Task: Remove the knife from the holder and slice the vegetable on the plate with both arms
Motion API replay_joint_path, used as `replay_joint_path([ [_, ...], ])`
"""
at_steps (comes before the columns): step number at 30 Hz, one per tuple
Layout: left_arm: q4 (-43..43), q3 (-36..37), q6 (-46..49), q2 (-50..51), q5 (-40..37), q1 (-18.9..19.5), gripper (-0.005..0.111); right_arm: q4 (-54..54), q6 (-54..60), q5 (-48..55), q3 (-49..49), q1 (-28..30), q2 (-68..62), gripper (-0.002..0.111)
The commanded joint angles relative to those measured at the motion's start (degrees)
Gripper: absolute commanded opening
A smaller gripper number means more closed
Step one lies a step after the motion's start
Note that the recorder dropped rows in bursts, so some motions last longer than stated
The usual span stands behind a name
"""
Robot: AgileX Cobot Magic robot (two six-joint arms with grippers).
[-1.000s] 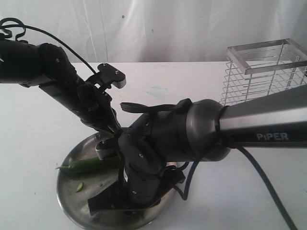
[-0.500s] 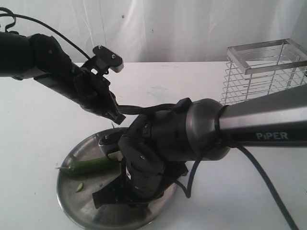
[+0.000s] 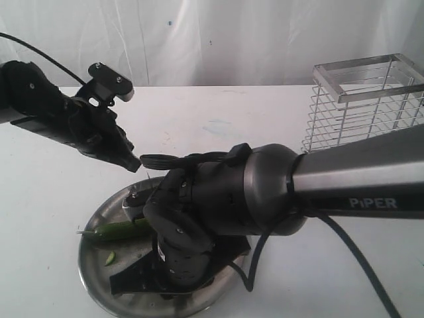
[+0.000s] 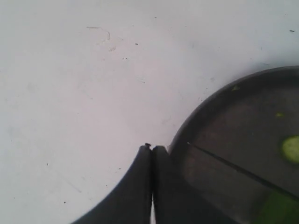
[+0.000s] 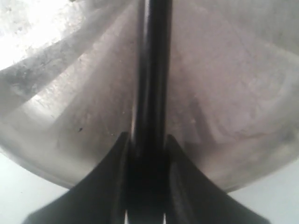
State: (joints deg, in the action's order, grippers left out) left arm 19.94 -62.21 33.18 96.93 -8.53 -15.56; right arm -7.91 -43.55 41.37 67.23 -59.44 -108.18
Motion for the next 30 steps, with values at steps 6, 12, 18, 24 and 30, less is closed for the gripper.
replay_joint_path([
  [6, 1.4, 1.0, 1.8, -0.5, 1.2, -1.6, 0.0, 2.8, 0.0, 0.2, 0.1, -0.3, 0.6, 0.0],
  [12, 1.4, 1.0, 2.9, -0.5, 1.2, -1.8, 0.0, 3.0, 0.0, -0.4, 0.1, -1.1, 0.6, 0.0],
  [18, 2.3, 1.0, 2.9, -0.5, 1.2, -1.8, 0.0, 3.0, 0.0, -0.7, 0.1, -1.1, 0.6, 0.0],
  [24, 3.6, 1.0, 2.9, -0.1, -0.9, -1.8, 0.0, 3.0, 0.0, -0.7, 0.1, -1.1, 0.6, 0.0],
  [30, 6.6, 1.0, 2.9, 1.9, -3.4, -1.8, 0.0, 3.0, 0.0, -0.7, 0.1, -1.1, 0.6, 0.0],
])
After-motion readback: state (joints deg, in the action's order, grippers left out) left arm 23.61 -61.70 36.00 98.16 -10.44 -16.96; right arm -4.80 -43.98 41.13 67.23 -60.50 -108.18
